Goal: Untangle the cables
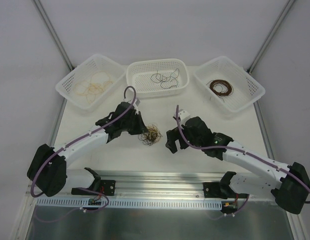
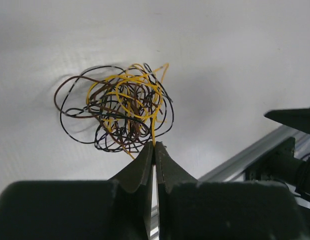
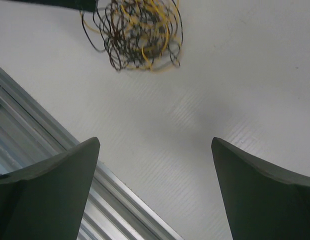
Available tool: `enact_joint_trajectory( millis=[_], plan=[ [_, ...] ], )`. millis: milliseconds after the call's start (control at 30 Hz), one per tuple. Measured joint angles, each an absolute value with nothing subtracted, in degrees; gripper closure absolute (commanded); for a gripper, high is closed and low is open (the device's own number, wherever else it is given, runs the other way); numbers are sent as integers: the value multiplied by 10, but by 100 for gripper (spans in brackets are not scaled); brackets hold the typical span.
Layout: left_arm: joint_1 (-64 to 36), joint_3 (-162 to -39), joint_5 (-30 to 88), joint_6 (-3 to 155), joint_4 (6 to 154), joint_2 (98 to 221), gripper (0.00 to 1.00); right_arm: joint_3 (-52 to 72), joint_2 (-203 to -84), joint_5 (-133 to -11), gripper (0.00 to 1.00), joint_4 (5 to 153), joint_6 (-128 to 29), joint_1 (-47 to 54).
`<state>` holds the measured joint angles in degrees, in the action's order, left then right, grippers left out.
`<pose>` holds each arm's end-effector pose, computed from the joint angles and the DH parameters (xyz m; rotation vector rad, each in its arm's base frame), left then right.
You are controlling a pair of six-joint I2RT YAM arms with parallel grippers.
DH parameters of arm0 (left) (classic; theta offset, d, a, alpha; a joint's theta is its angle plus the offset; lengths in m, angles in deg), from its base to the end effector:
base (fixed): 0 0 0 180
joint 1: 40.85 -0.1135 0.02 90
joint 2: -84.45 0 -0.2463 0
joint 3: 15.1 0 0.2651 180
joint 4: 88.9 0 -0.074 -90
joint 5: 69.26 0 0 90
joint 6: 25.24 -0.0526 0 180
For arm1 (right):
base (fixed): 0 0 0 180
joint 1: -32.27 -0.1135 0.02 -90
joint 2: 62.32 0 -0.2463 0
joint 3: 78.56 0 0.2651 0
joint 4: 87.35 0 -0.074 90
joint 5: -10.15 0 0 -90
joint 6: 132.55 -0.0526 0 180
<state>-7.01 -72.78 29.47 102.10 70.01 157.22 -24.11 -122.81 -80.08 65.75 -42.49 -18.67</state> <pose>0.2486 -0.1763 0.2054 0.0191 2.3301 -0.8323 0.1694 0.2084 0.2311 -0.9407 1.9777 0.5075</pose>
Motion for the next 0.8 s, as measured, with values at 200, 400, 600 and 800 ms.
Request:
enact_joint_trajectory(
  millis=[200, 400, 600, 800],
  plan=[
    [-5, -765, 294, 1023, 701, 1577, 100, -241, -1243, -811, 4, 705, -456, -176],
    [12, -777, 291, 1028, 701, 1583, 100, -263, -1262, -811, 9, 781, -503, -159],
    [31, -780, 289, 1034, 700, 1604, 100, -284, -1325, -815, 16, 841, -546, -157],
    [46, -771, 279, 1047, 705, 1601, 100, -303, -1405, -820, 30, 901, -574, -156]
  ],
)
